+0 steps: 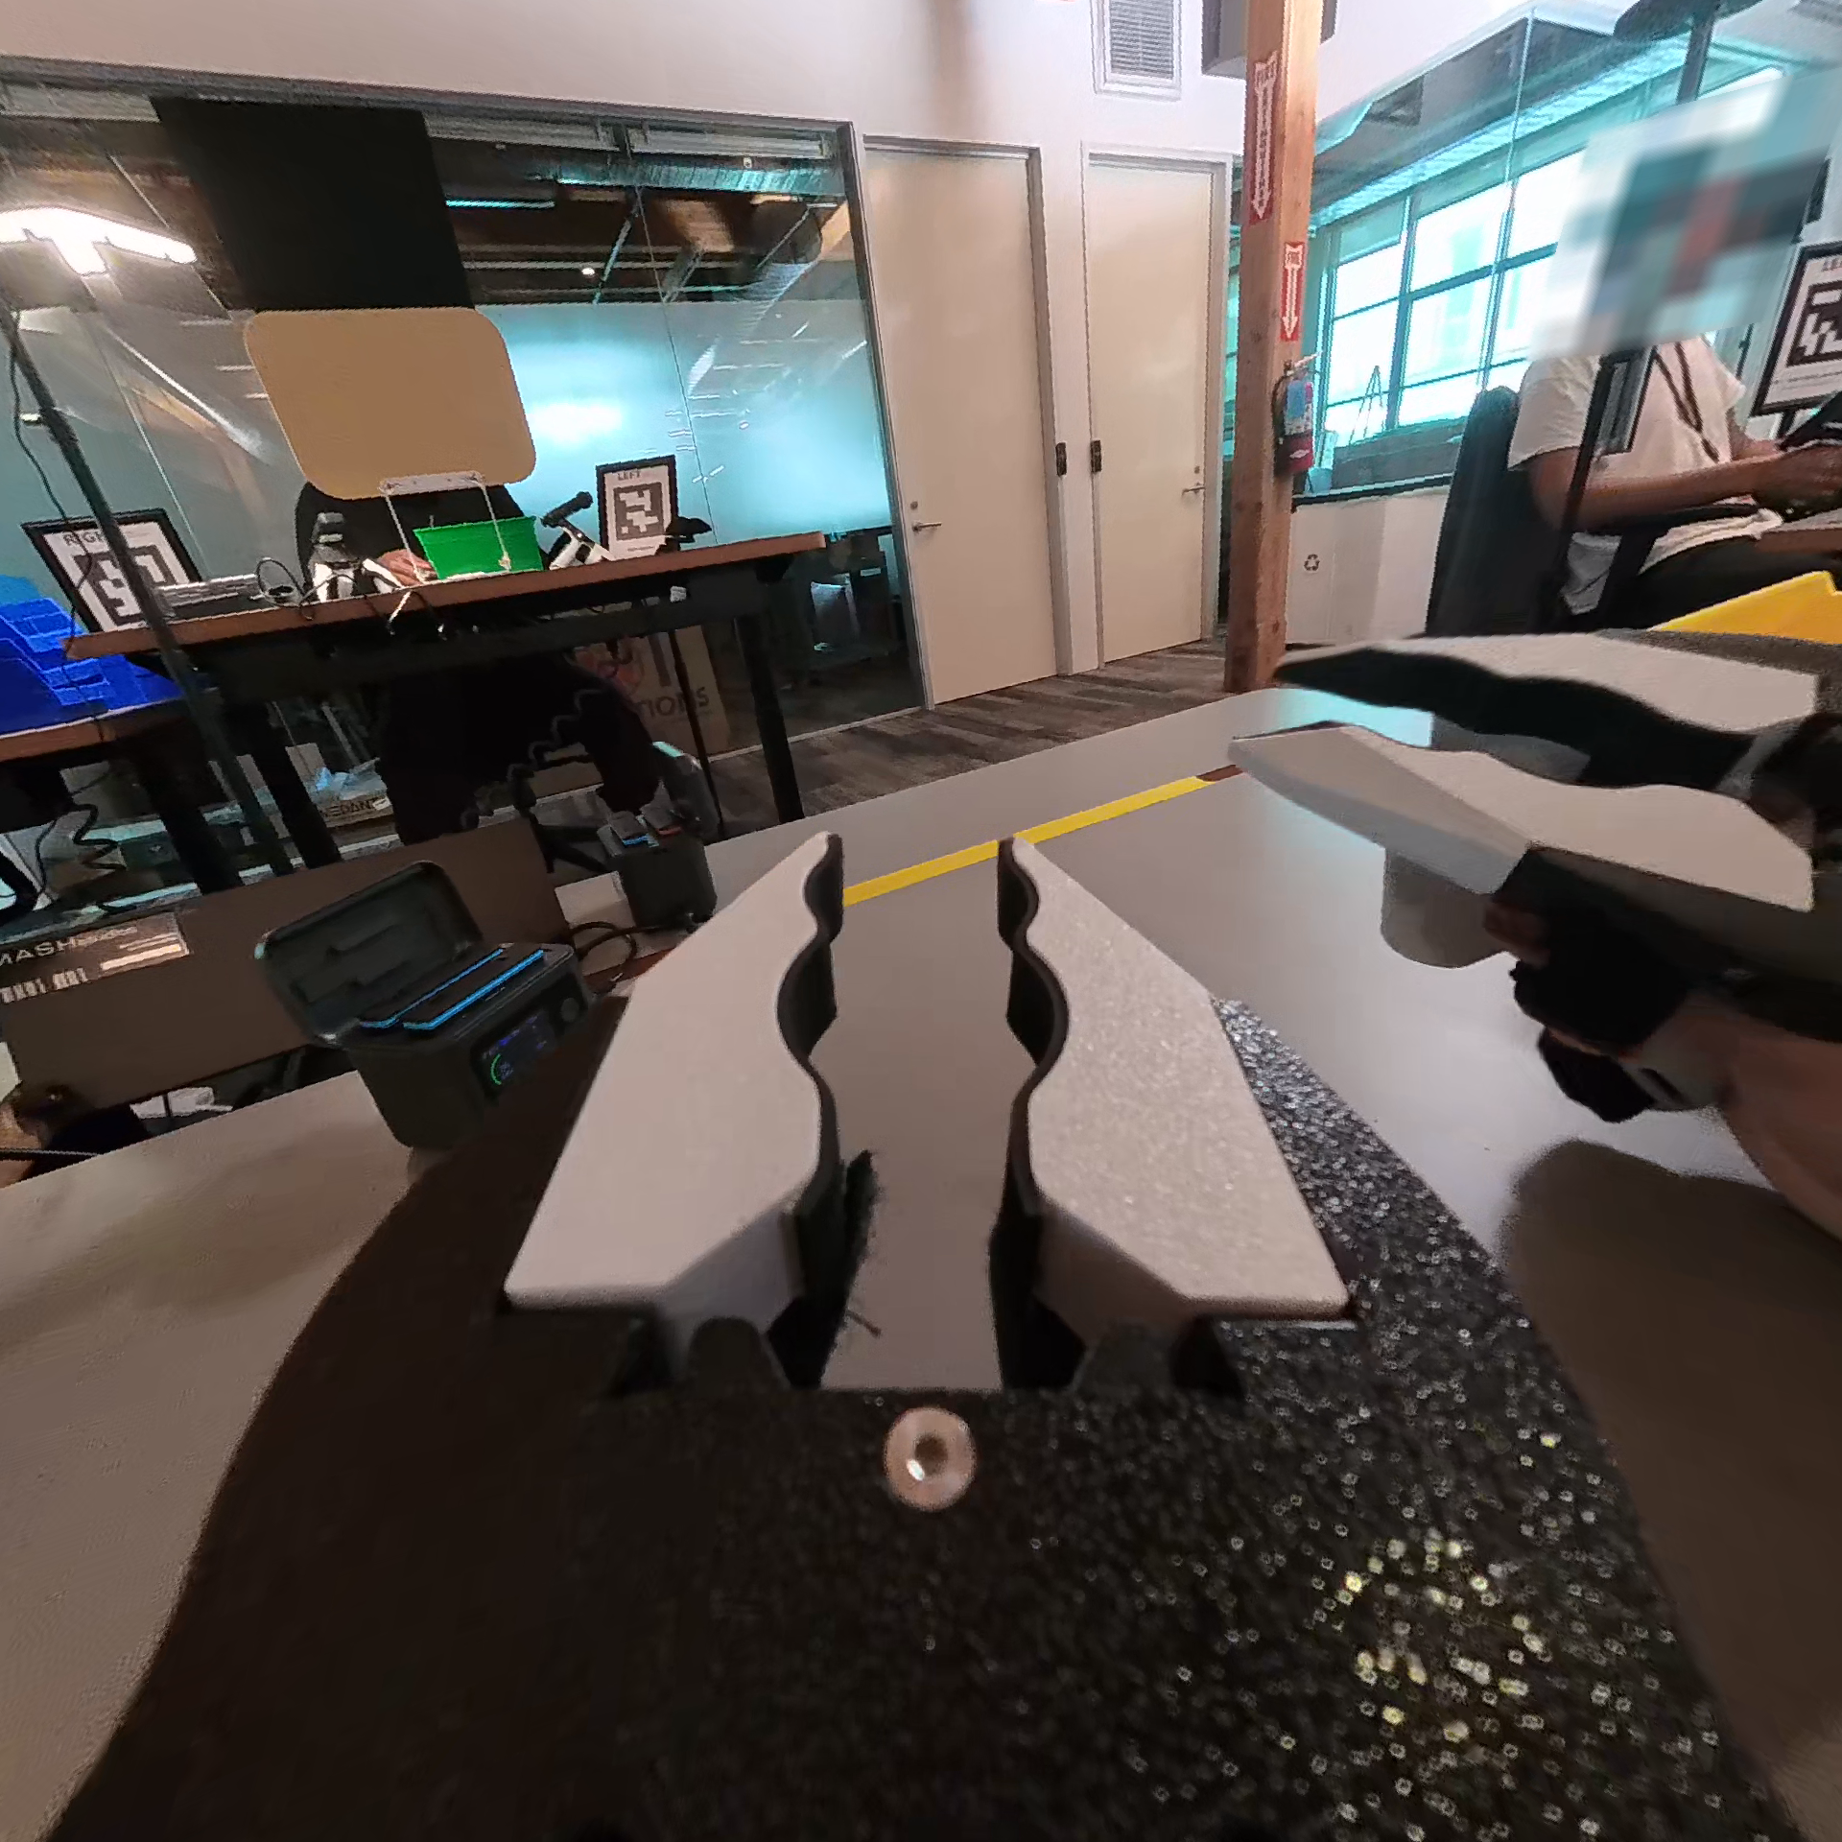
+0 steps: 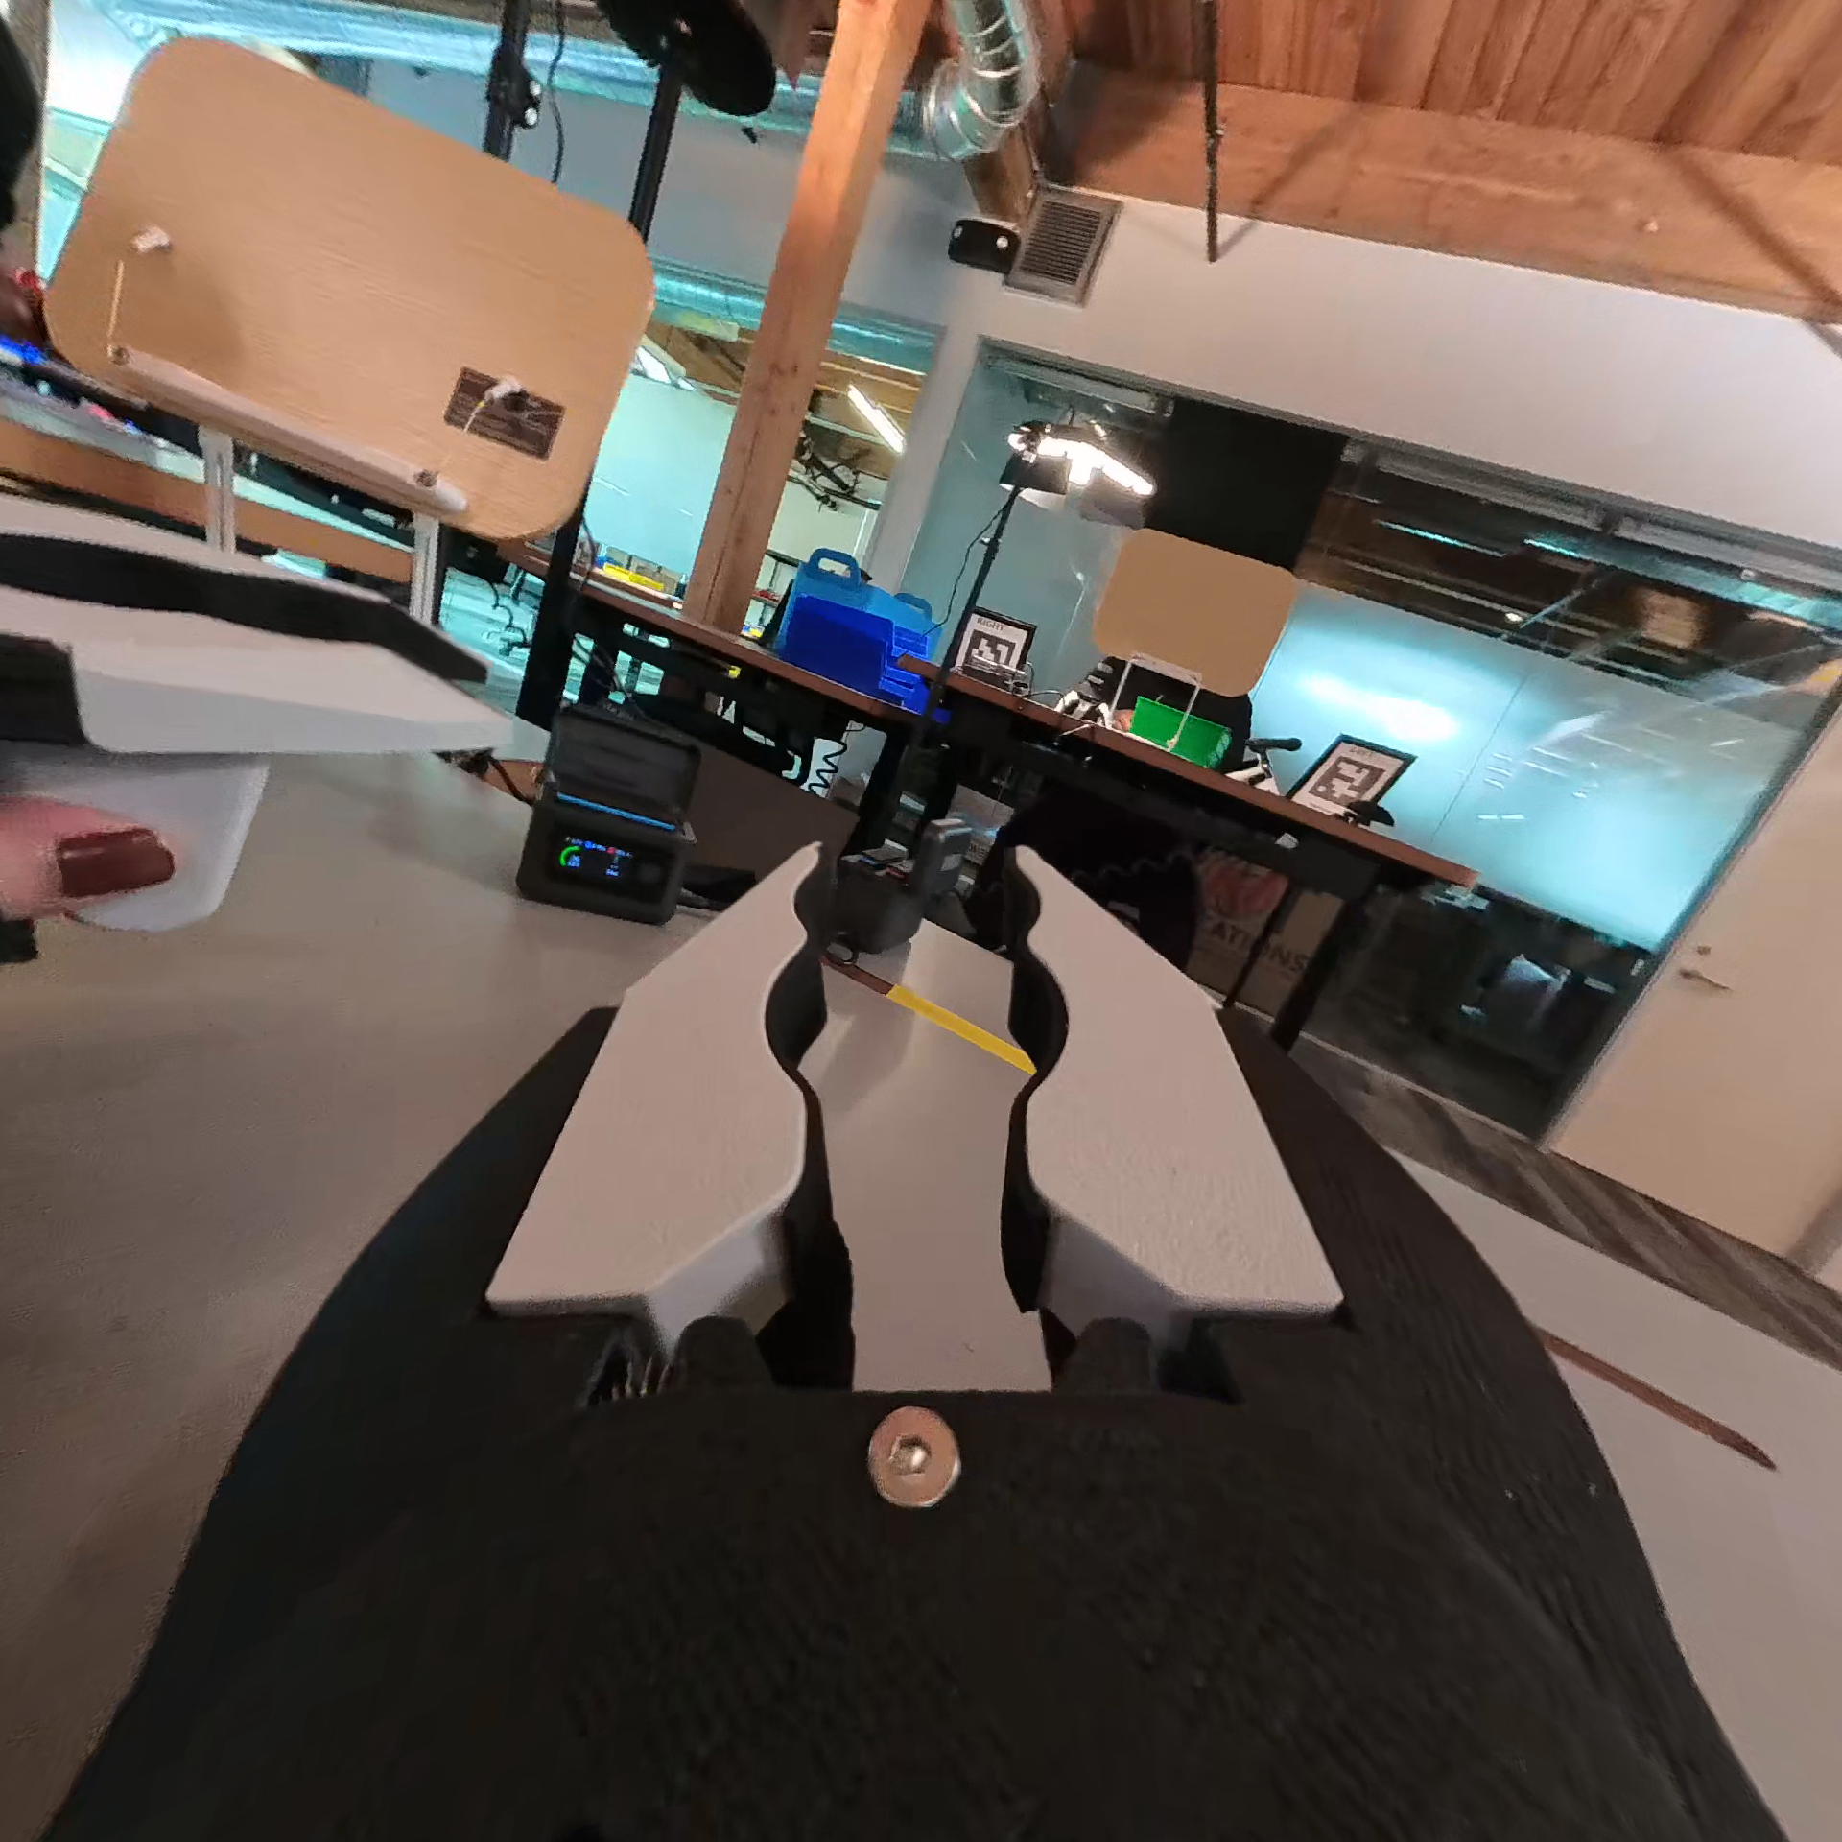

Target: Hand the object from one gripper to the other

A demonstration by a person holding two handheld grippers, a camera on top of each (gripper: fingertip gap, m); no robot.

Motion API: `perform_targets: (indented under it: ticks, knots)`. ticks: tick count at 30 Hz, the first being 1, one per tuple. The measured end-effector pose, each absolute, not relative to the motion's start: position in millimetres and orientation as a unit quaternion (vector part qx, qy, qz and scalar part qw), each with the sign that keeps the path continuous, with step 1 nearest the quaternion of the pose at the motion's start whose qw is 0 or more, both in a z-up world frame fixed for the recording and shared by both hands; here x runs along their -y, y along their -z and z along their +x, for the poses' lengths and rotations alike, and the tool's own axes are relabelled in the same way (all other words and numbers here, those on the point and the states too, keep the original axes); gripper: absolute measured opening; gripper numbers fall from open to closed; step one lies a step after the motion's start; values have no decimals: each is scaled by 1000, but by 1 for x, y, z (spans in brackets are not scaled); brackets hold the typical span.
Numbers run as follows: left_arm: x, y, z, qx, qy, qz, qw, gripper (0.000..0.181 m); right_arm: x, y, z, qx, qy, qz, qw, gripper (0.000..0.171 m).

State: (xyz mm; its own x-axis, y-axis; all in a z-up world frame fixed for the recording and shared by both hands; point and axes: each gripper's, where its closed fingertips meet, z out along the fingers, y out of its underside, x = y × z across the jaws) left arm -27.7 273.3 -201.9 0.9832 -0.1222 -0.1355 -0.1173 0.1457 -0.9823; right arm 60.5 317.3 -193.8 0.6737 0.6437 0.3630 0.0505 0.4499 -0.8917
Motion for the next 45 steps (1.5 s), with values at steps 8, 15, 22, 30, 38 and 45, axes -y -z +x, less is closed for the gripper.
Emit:
perform_targets:
  ticks: [8,15,22,30,38,45]
  knots:
    - [-277,206,-25,-104,-10,-657,746,29,-318,197,56,364,-204,-494,763,17]
    - [-276,205,-24,-107,-11,-654,749,30,-318,198,54,369,-205,-493,761,4]
    - [-274,203,-25,-104,-6,-650,753,31,-318,200,53,372,-206,-495,757,4]
    - [-275,203,-24,-110,-13,-651,751,31,-318,202,51,375,-206,-498,754,5]
    - [-275,203,-27,-109,-19,-651,751,31,-318,204,51,374,-210,-501,752,4]
    - [-272,206,-49,-114,-76,-656,742,31,-317,204,55,371,-204,-499,756,4]
